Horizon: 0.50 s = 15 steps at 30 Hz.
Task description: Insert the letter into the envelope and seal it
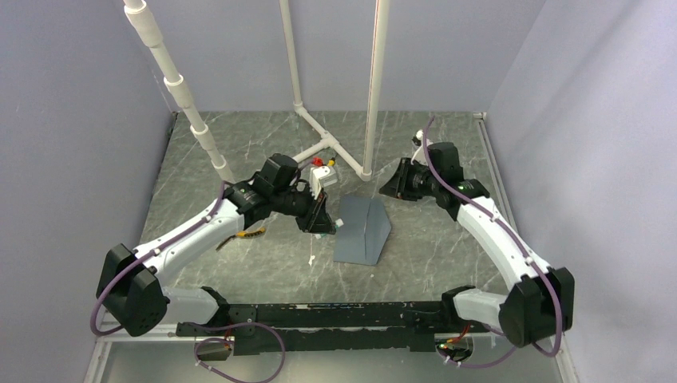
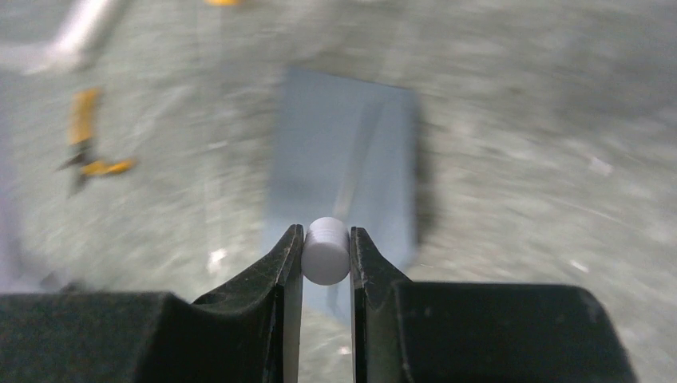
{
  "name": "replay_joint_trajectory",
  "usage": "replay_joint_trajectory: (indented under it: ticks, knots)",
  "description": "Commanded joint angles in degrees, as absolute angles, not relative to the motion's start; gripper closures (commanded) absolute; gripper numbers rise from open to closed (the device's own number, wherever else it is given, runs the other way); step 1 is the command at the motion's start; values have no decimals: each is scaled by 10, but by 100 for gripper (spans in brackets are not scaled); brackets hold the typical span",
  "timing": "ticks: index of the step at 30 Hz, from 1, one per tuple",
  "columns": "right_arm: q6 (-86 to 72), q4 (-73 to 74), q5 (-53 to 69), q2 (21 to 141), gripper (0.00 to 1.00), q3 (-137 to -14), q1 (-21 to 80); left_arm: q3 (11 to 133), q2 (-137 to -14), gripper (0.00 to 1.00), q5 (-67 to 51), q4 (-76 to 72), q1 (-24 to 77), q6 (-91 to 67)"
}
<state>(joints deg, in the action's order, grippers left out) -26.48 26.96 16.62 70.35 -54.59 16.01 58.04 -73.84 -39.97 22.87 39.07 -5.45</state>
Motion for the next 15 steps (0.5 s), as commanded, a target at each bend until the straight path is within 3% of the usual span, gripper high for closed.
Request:
replay_joint_trajectory:
  ticks: [1,15]
  knots:
    - [-270,339,-99,761,100,-559,144,559,-709,97,-364,139,391,-107]
    - [-279,261,-153,943,100,-564,109,532,-732,98,-385,79,391,-148]
